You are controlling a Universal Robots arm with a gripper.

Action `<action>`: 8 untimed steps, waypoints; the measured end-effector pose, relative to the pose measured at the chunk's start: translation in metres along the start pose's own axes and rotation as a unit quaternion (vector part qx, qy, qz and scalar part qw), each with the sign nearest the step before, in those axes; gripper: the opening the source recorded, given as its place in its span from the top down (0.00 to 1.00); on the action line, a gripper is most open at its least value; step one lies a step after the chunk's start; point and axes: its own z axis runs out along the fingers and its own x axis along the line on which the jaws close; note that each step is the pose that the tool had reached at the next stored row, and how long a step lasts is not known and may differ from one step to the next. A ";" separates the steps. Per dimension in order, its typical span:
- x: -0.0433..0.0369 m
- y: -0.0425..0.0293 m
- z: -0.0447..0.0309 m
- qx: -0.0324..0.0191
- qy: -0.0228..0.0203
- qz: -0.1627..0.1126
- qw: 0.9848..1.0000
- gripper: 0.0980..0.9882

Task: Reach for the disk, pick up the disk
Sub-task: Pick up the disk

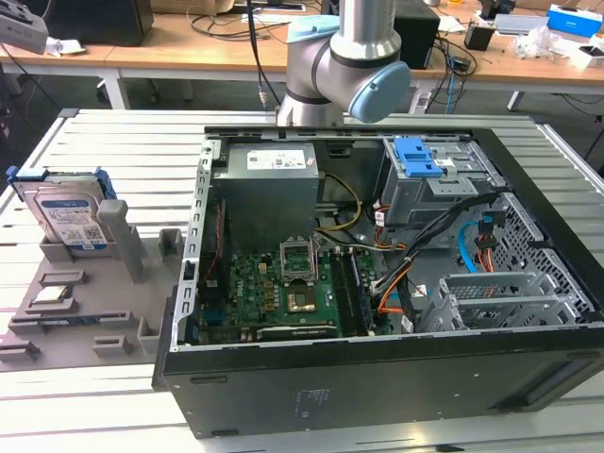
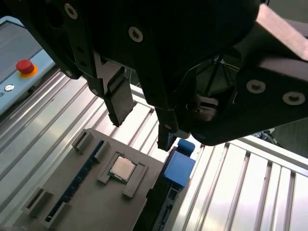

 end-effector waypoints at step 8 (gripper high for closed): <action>-0.0182 -0.0003 0.0000 0.000 0.001 0.000 1.000 0.57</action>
